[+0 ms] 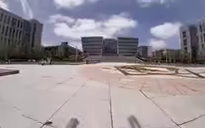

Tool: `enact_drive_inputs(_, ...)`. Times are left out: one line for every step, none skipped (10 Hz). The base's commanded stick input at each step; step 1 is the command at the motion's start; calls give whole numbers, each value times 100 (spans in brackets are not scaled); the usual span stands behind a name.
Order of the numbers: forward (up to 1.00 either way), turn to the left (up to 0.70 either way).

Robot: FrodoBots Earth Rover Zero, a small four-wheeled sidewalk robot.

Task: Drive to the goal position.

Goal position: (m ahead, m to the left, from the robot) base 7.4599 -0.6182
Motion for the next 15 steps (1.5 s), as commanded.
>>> enact_drive_inputs(70, 0)
enact_drive_inputs(70, 0)
enact_drive_inputs(70, 0)
enact_drive_inputs(70, 0)
enact_drive_inputs(70, 0)
enact_drive_inputs(70, 0)
enact_drive_inputs(70, 0)
enact_drive_inputs(70, 0)
enact_drive_inputs(70, 0)
enact_drive_inputs(70, 0)
enact_drive_inputs(70, 0)
enact_drive_inputs(70, 0)
enact_drive_inputs(70, 0)
enact_drive_inputs(70, 0)
enact_drive_inputs(70, 0)
